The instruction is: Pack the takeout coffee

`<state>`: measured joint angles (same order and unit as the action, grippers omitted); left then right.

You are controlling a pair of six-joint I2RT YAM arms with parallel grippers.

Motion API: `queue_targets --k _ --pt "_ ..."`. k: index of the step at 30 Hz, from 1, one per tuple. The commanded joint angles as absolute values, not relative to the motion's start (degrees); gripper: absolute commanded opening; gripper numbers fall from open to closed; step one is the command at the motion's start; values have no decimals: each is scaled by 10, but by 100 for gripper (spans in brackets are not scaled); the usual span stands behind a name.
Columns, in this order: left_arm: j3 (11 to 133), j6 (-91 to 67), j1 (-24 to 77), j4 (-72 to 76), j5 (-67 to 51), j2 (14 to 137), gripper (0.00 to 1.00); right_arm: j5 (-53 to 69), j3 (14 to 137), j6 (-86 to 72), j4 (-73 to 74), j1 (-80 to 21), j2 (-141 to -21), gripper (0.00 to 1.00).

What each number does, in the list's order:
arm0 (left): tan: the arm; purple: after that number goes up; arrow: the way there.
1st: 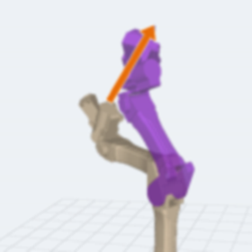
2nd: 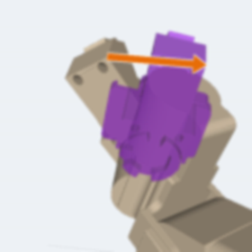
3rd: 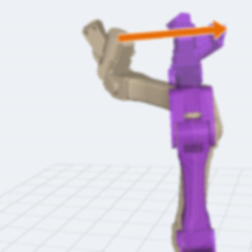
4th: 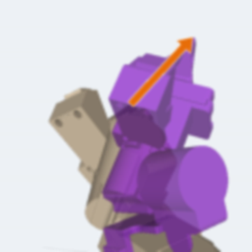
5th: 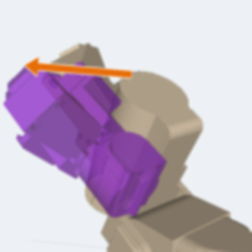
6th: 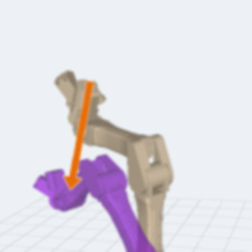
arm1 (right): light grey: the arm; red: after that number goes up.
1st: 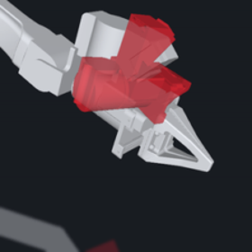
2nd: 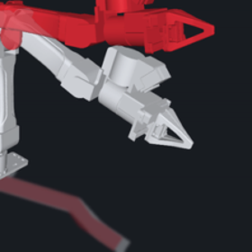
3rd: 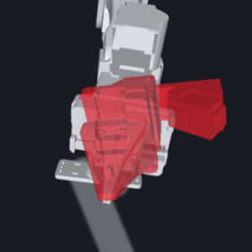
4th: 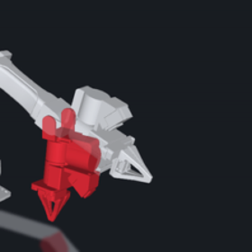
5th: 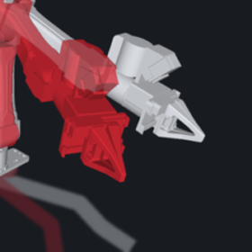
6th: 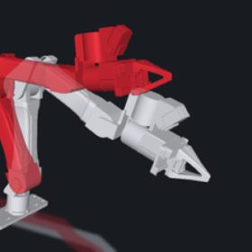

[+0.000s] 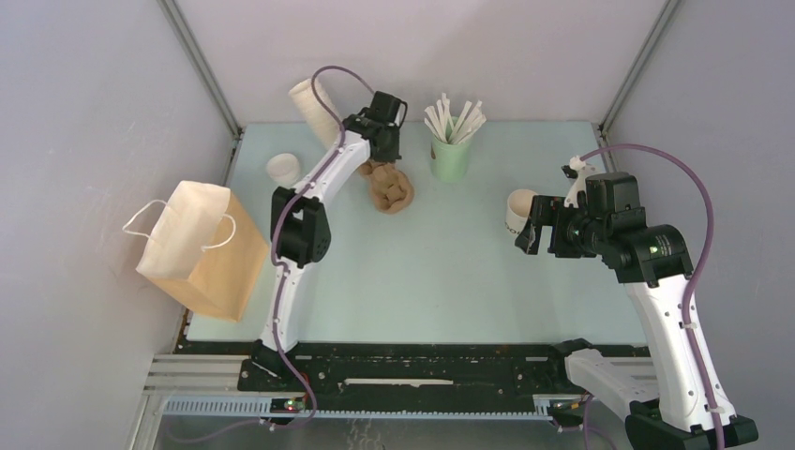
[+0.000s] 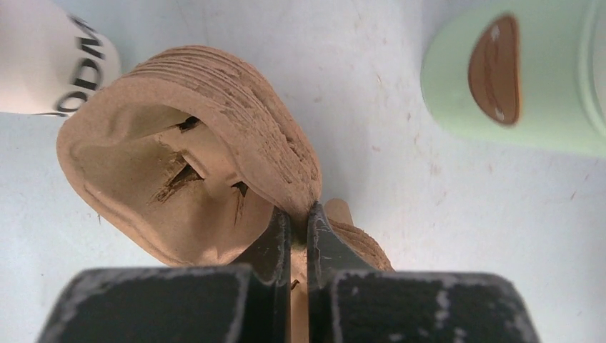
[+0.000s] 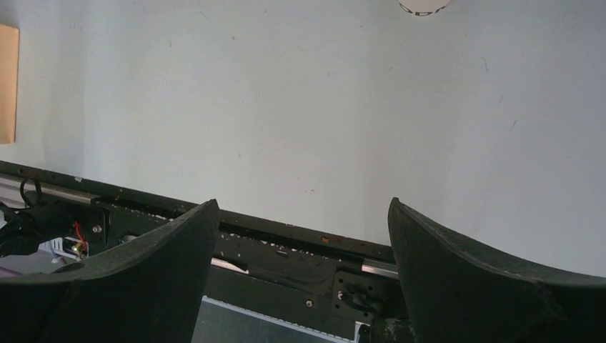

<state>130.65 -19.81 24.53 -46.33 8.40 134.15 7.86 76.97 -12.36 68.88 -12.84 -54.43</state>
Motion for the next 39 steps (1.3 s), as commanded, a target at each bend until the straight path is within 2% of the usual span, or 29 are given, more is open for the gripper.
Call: queue_targets --k 1,10,14,17,22,25,31,36,39 --pt "1333 -91 273 -477 64 1332 0 88 768 -128 685 -130 -546 96" --pt "1312 -71 278 -470 18 1336 0 101 769 -134 687 -130 -552 95" --pt "1318 -78 279 -469 6 1337 6 103 769 -134 688 -130 -553 95" --pt "1320 -77 278 -473 25 1341 20 101 768 -134 689 -129 -553 95" --pt "1324 -95 278 -481 42 1322 60 101 768 -131 687 -131 -556 95" --pt "1316 -118 274 -487 45 1294 70 103 769 -131 684 -134 -558 95" --pt "1203 -189 252 -470 5 1233 71 102 768 -131 683 -138 -554 95" --pt "1157 -215 260 -460 9 1222 56 101 768 -133 683 -138 -551 95" --pt "1159 -218 270 -472 43 1227 52 102 769 -134 683 -136 -550 95"
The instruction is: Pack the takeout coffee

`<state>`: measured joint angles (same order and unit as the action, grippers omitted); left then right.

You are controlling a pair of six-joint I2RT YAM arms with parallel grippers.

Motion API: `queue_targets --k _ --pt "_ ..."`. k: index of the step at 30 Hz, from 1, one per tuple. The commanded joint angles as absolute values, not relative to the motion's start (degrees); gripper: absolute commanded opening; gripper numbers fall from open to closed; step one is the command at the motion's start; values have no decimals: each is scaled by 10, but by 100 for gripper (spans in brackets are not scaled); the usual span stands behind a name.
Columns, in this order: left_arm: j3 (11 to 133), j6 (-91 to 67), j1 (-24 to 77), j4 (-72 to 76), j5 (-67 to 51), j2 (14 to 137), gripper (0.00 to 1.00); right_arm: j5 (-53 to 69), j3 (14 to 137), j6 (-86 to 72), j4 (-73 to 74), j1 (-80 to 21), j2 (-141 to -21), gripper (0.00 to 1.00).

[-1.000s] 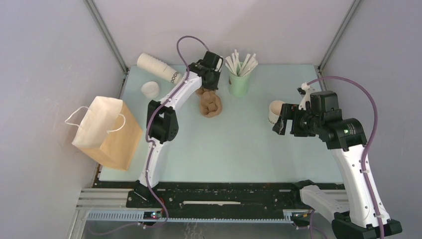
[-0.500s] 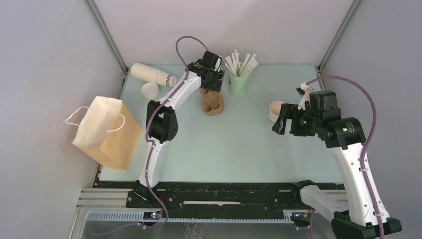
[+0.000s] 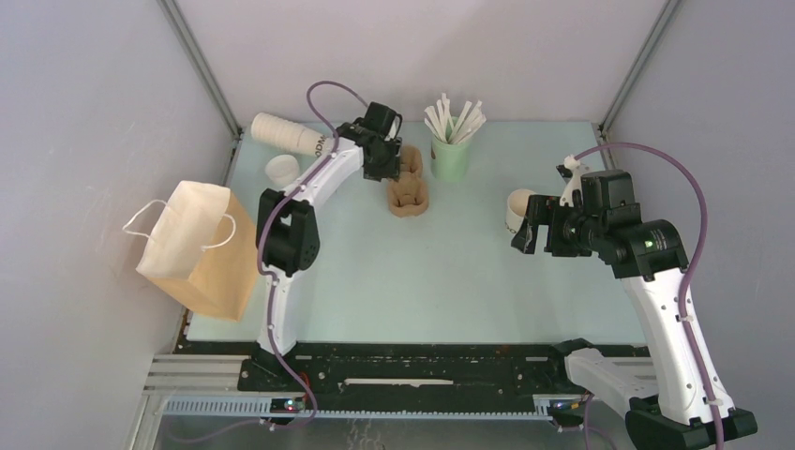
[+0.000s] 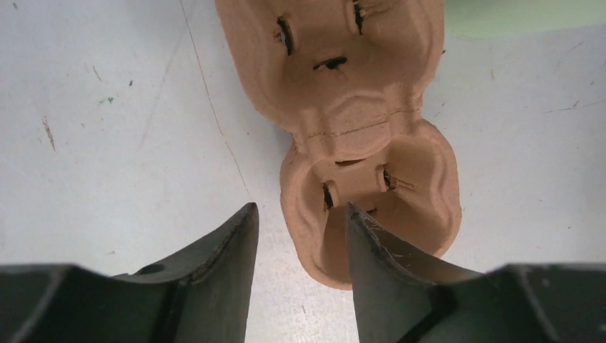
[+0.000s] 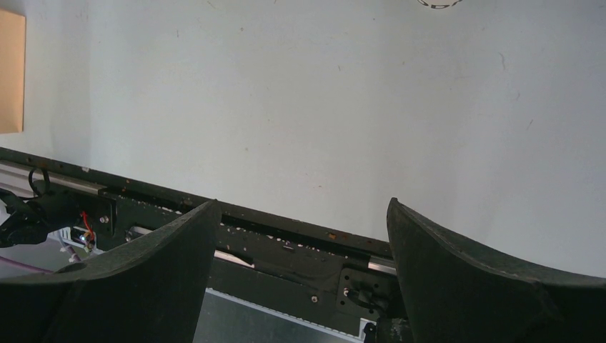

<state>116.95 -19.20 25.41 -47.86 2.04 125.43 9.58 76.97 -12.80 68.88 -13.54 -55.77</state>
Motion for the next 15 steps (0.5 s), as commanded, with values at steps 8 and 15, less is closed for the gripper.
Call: queue_targets --k 8,15 --pt "1188 -205 285 -504 89 1266 47 100 768 -134 683 -134 -548 95" --pt "1208 -194 289 -503 119 1290 37 102 764 -134 682 -134 -547 95"
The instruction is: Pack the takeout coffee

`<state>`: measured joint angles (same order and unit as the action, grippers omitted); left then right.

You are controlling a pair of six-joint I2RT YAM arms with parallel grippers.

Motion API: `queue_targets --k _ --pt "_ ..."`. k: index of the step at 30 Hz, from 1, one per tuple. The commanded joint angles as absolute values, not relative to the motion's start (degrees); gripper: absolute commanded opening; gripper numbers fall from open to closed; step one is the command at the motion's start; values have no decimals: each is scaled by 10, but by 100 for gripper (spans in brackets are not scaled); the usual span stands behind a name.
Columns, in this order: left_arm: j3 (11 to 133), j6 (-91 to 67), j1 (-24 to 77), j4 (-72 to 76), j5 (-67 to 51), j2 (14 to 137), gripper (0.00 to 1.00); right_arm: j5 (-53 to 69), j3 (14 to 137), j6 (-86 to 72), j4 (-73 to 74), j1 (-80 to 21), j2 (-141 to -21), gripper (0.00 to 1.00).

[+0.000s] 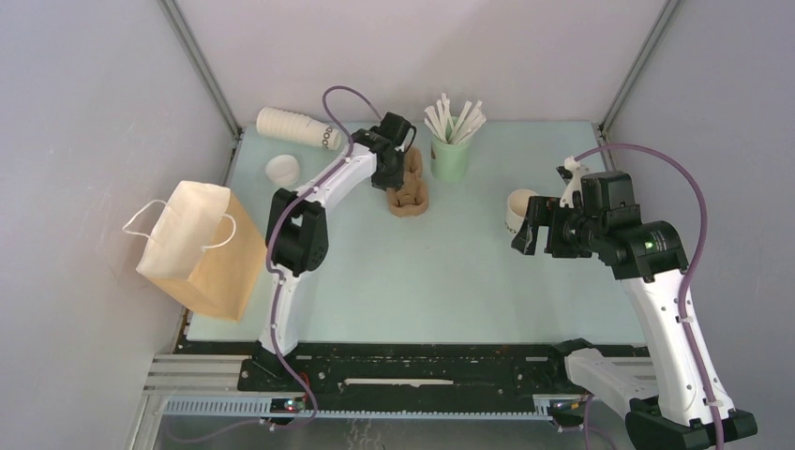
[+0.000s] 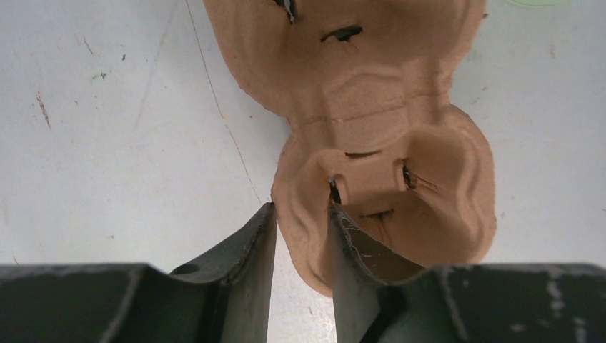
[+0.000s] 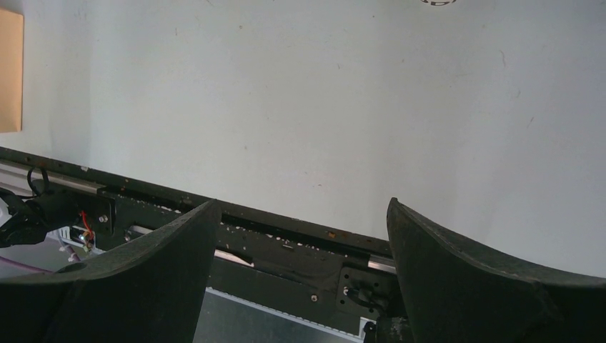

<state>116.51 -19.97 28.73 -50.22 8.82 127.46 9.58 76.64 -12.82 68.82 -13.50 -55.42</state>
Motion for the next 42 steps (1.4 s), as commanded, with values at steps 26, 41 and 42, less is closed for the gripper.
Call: queue_targets --k 26,41,42 --pt "1241 -180 314 -532 194 1264 25 105 759 -136 680 -132 -543 95" --pt "1193 -331 226 -463 -106 1237 12 106 758 -137 677 -131 -544 95" --pt "1196 -332 225 -468 -109 1239 11 106 758 -137 677 -131 -544 95"
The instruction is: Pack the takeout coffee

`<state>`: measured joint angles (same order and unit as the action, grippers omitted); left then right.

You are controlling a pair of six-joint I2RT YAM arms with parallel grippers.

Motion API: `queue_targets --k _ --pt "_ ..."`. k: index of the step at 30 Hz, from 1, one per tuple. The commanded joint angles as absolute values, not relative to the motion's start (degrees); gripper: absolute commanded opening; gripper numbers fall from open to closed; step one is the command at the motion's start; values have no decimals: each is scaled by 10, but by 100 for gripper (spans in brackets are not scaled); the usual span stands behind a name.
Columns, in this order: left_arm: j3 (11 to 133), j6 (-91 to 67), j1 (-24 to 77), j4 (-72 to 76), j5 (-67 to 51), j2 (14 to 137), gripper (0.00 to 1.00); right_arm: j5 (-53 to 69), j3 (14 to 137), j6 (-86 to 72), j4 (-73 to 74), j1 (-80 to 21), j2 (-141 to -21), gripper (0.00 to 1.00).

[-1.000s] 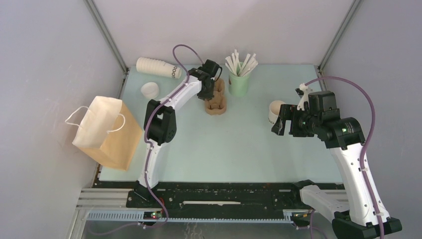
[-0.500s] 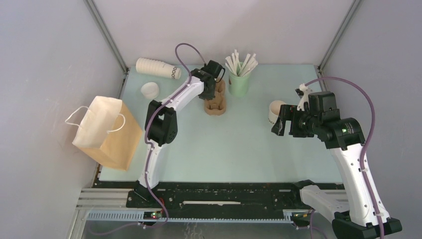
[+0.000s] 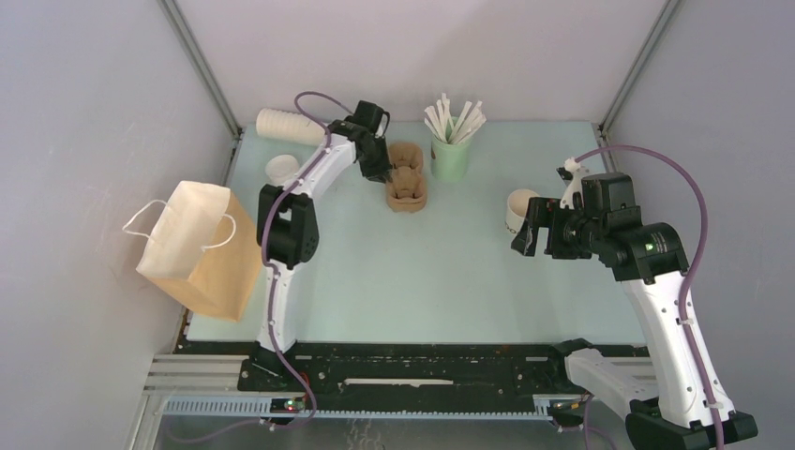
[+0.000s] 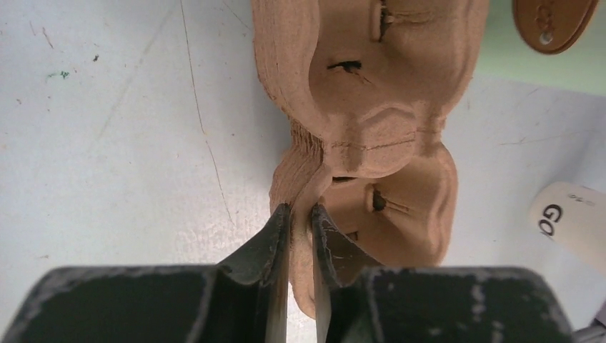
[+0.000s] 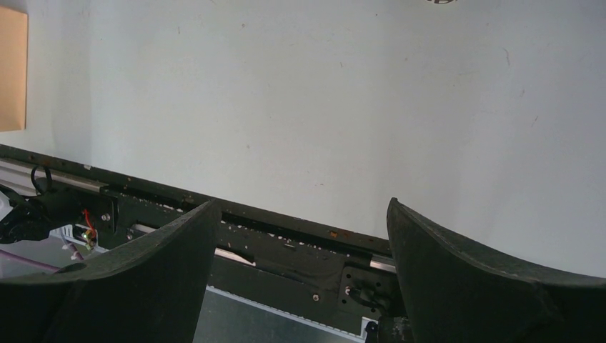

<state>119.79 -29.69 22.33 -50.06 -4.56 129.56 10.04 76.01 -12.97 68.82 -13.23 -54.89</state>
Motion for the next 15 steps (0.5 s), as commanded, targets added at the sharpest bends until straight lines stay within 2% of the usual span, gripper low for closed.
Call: queue_targets --k 1,9,11,15 --pt "1198 -335 222 -470 -116 1239 11 105 758 -137 677 -131 -543 95" --pt "1137 -413 198 -406 -207 1222 3 106 755 -134 674 -130 -542 95" --pt "1121 -414 195 -398 -206 1220 0 116 755 -136 667 -131 -548 96" --pt "1111 -386 194 -415 -191 1216 0 153 744 -171 606 -136 -583 96"
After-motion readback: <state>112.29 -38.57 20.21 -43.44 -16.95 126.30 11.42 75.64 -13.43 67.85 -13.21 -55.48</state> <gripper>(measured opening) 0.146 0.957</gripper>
